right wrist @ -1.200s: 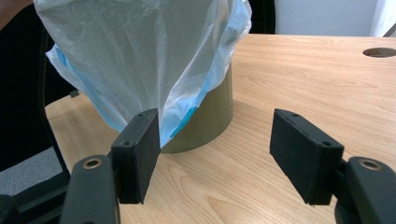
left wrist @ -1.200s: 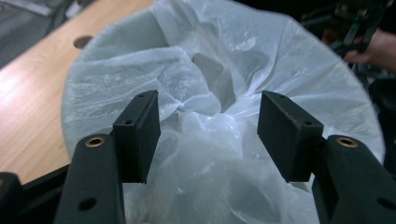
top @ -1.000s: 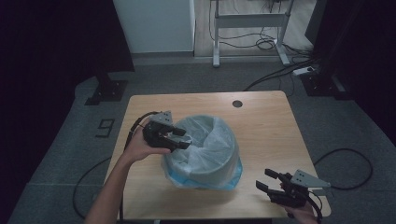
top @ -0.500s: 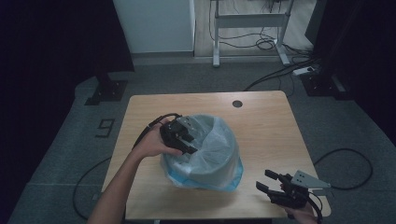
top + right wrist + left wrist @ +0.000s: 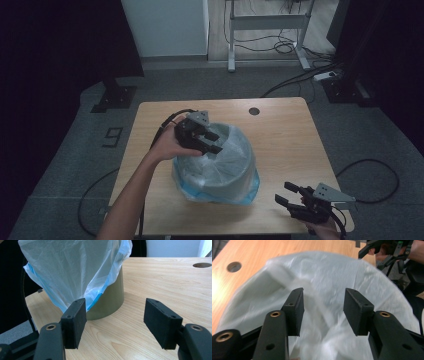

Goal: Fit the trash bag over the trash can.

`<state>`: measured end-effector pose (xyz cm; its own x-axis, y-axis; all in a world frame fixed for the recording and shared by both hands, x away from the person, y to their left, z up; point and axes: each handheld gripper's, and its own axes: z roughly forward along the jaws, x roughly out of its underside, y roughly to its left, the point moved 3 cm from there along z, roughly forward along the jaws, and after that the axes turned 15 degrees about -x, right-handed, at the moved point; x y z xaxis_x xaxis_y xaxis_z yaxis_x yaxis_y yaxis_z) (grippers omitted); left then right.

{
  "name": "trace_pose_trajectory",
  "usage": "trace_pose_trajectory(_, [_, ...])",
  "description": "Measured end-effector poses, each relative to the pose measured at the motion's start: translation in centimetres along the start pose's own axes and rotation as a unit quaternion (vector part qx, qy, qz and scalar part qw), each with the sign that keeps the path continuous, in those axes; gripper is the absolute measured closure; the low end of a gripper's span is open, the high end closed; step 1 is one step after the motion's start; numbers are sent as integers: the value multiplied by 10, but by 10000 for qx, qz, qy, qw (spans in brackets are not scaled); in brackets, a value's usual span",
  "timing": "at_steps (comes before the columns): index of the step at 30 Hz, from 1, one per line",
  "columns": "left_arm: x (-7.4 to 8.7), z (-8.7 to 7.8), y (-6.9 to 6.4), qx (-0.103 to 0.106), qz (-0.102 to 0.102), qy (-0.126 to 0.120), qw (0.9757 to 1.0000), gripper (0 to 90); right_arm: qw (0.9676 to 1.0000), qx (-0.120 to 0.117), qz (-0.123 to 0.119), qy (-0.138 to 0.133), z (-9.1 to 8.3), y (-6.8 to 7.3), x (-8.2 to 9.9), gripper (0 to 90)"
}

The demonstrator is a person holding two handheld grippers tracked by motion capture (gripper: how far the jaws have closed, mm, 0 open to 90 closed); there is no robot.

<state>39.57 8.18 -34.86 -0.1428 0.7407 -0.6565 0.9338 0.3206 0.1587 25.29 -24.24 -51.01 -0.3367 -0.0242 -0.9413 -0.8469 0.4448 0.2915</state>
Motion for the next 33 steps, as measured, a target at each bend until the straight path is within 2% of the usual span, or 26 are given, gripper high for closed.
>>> trace_pose_trajectory(2, [-6, 7, -1, 73, 60, 45, 9999, 530, 10000, 10, 8, -5, -1, 0, 1, 344])
trace_pose_trajectory(6, [-14, 24, -5, 117, 182, 337, 9992, 578, 10000, 26, 35, 7, -2, -1, 3, 347])
trace_pose_trajectory(8, [-16, 36, -8, 118, 265, 597, 9978, 585, 10000, 37, 34, 9, -2, -1, 3, 347])
trace_pose_trajectory(9, [-16, 36, -8, 118, 265, 597, 9978, 585, 10000, 37, 34, 9, -2, -1, 3, 347])
trace_pose_trajectory(14, [-16, 56, -15, 44, 387, 1076, 9934, 585, 10000, 39, 28, 15, -1, -1, 3, 349])
trace_pose_trajectory(18, [-15, 63, -18, 28, 452, 1194, 9918, 562, 10000, 44, 26, 27, 0, -1, 4, 350])
trace_pose_trajectory(20, [-15, 60, -18, -45, 457, 1154, 9923, 540, 10000, 49, 25, 33, 0, -1, 4, 350])
trace_pose_trajectory(21, [-14, 57, -17, -93, 445, 1069, 9932, 508, 10000, 51, 27, 34, 0, -1, 4, 350])
trace_pose_trajectory(23, [-14, 46, -14, -123, 401, 857, 9954, 453, 10000, 56, 30, 31, -1, -1, 4, 349])
trace_pose_trajectory(26, [-10, 23, -9, -129, 291, 523, 9981, 445, 10000, 71, 40, 26, -2, -1, 4, 348])
trace_pose_trajectory(28, [-3, 11, -6, -163, 221, 519, 9983, 445, 10000, 72, 41, 23, -2, -1, 4, 347])
trace_pose_trajectory(33, [18, 2, 1, -273, 97, 777, 9966, 429, 10000, 55, 24, 45, 0, 1, 4, 346])
